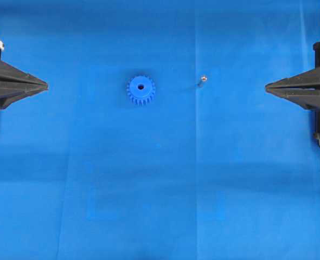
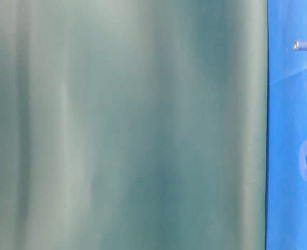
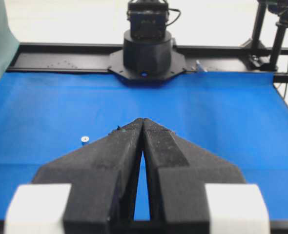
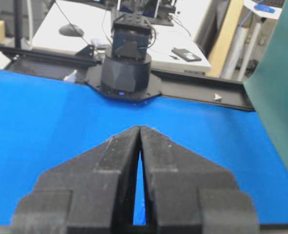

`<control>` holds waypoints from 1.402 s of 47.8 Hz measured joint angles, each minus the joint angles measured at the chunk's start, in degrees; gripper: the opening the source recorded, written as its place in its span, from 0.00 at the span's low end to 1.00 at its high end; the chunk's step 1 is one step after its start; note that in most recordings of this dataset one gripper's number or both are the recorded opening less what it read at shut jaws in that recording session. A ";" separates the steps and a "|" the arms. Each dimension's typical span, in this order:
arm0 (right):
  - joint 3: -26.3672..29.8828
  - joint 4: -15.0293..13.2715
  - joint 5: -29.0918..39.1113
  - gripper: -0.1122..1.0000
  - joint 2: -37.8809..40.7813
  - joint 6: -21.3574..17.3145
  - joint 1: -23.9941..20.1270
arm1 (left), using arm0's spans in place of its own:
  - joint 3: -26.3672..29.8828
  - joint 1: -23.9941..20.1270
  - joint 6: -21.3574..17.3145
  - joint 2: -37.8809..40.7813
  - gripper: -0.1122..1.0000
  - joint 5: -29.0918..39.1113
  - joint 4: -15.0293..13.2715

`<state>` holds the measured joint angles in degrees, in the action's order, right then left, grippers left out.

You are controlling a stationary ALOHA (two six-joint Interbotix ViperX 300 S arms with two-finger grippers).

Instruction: Insert the shaft placed at a random location into the center hole of the small gear at another random location.

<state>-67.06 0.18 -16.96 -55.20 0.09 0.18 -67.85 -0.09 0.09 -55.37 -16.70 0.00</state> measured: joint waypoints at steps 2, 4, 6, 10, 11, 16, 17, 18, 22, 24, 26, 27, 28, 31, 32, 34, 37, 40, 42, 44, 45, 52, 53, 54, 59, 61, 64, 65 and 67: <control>0.00 -0.09 0.09 0.09 0.09 -0.35 0.00 | 0.09 0.00 0.18 -0.35 0.10 0.44 0.00; 0.18 0.00 0.44 0.06 0.18 -0.26 0.00 | 0.00 0.09 1.14 -1.58 0.10 1.05 0.00; 0.26 0.00 0.88 0.05 0.53 -0.35 0.00 | 0.09 0.18 1.14 -2.46 0.10 1.32 0.00; 0.97 -0.09 1.85 0.05 1.76 -0.35 0.00 | 0.00 0.18 1.58 -2.55 0.10 1.58 0.00; 1.23 -0.09 1.93 0.05 2.20 -0.35 0.00 | 0.09 0.26 1.58 -2.64 0.10 1.58 0.00; 2.02 0.00 1.93 0.05 5.10 -0.26 0.35 | 0.09 0.26 1.58 -2.64 0.10 1.58 0.00; 2.02 -0.09 1.85 0.05 5.71 -0.26 0.62 | 0.00 0.26 1.58 -2.64 0.10 1.58 0.00; 2.02 0.00 1.76 0.05 6.33 -0.26 0.97 | 0.00 0.26 1.58 -2.64 0.10 1.58 0.00; 2.02 0.00 0.35 0.05 8.88 -0.35 3.16 | 0.09 0.26 1.58 -2.55 0.10 1.58 0.00; 2.11 0.09 -0.62 0.05 10.46 -0.35 4.48 | 0.00 0.26 1.58 -2.55 0.10 1.58 0.00; 2.02 0.26 -1.76 0.05 12.13 -0.35 5.63 | 0.09 0.26 1.58 -2.46 0.10 1.58 0.00; 2.02 0.35 -2.29 0.06 13.10 -0.35 6.15 | 0.00 0.18 1.58 -2.46 0.10 1.58 0.00; 2.11 0.53 -2.81 0.07 14.06 -0.26 6.59 | 0.00 0.26 1.58 -2.46 0.10 1.58 0.00; 2.02 1.05 -4.75 0.11 17.23 -0.35 7.82 | 0.09 0.18 1.58 -2.46 0.10 1.58 0.00; 2.02 1.23 -5.36 0.12 18.37 -0.35 8.17 | 0.00 0.18 1.58 -2.46 0.10 1.58 0.00; 2.02 1.58 -6.50 0.17 20.83 -0.26 8.79 | 0.00 0.18 1.67 -2.46 0.10 1.58 0.00; 2.02 2.37 -8.26 0.26 24.08 -0.35 9.76 | 0.09 0.26 1.67 -2.46 0.10 1.58 0.00; 2.11 3.78 -10.63 0.41 27.69 -0.35 10.90 | 0.09 0.26 1.58 -2.37 0.10 1.58 0.00; 2.11 4.57 -12.13 0.52 29.79 -0.35 11.69 | 0.00 0.26 1.58 -2.37 0.10 1.58 0.00; 2.11 5.36 -13.80 0.63 32.17 -0.35 12.39 | 0.09 0.26 1.58 -2.29 0.10 1.58 0.00; 2.11 5.62 -14.59 0.69 33.22 -0.35 12.66 | 0.00 0.26 1.58 -2.29 0.10 1.58 0.00; 2.11 6.42 -20.48 0.79 40.69 -0.35 13.54 | 0.00 0.26 1.58 -2.20 0.10 1.58 0.00; 2.11 6.50 -21.27 0.78 41.75 -0.35 13.54 | 0.00 0.26 1.67 -2.20 0.10 1.58 0.00; 2.11 6.59 -21.88 0.78 42.71 -0.35 13.54 | 0.00 0.26 1.58 -2.20 0.10 1.58 0.00; 2.29 7.38 -25.49 0.77 47.29 -0.35 13.62 | -0.18 0.26 1.58 -2.20 0.10 1.58 0.00; 2.37 7.91 -26.63 0.77 49.13 -0.35 13.62 | -0.26 0.18 1.58 -2.20 0.10 1.58 0.00; 2.55 8.70 -27.95 0.77 51.50 -0.35 13.62 | -0.35 0.26 1.58 -2.20 0.10 1.58 0.00; 2.55 8.88 -28.30 0.77 52.29 -0.35 13.62 | -0.44 0.26 1.58 -2.20 0.10 1.58 0.00; 2.72 9.40 -29.09 0.77 53.88 -0.35 13.62 | -0.44 0.26 1.58 -2.20 0.10 1.58 0.00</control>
<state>-64.34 9.58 -46.05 -1.32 -0.26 13.80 -68.29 0.18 1.67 -57.57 -15.12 0.00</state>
